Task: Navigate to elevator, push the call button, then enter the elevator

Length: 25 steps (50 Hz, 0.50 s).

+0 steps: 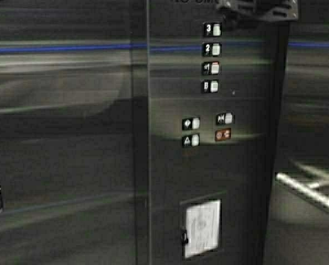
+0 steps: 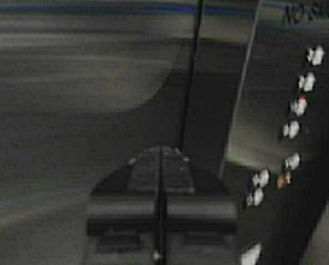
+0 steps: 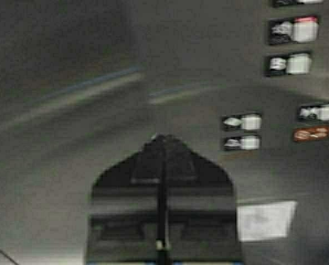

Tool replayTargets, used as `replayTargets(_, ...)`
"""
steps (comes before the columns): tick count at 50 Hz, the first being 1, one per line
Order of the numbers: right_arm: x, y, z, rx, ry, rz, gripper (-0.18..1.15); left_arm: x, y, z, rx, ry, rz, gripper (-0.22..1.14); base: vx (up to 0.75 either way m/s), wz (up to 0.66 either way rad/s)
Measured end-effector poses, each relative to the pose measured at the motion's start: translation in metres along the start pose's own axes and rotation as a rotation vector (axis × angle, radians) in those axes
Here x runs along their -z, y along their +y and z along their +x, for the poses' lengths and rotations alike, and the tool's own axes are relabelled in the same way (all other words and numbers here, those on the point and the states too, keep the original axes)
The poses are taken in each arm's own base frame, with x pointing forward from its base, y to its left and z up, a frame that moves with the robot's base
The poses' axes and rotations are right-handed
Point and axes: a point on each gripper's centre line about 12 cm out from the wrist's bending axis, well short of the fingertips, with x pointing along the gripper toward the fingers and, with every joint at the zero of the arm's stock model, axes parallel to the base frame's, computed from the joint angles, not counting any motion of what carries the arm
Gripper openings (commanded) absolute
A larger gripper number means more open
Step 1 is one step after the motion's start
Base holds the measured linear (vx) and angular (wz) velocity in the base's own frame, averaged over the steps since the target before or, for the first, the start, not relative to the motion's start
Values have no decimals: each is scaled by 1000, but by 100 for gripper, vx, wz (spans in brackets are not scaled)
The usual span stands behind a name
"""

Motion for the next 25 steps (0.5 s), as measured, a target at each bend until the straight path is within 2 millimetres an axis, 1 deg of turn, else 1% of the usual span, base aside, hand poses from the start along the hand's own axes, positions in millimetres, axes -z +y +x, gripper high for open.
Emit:
replayTargets(8,-23,14,7,-34,-43,-9,6,2,0,3,-4,41,6,2,-25,-1)
replayTargets(13,-35,12,11,-19,-37,-7,6,3,1,5,-9,51,3,2,-29,9)
replayTargets(18,-36,13,12,-5,8,-14,6,1,1,5,-9,48,1,2,-30,16)
replayTargets(25,-29,10,12,14,64,-15,6,-2,0,3,-3,30,2,2,-29,19)
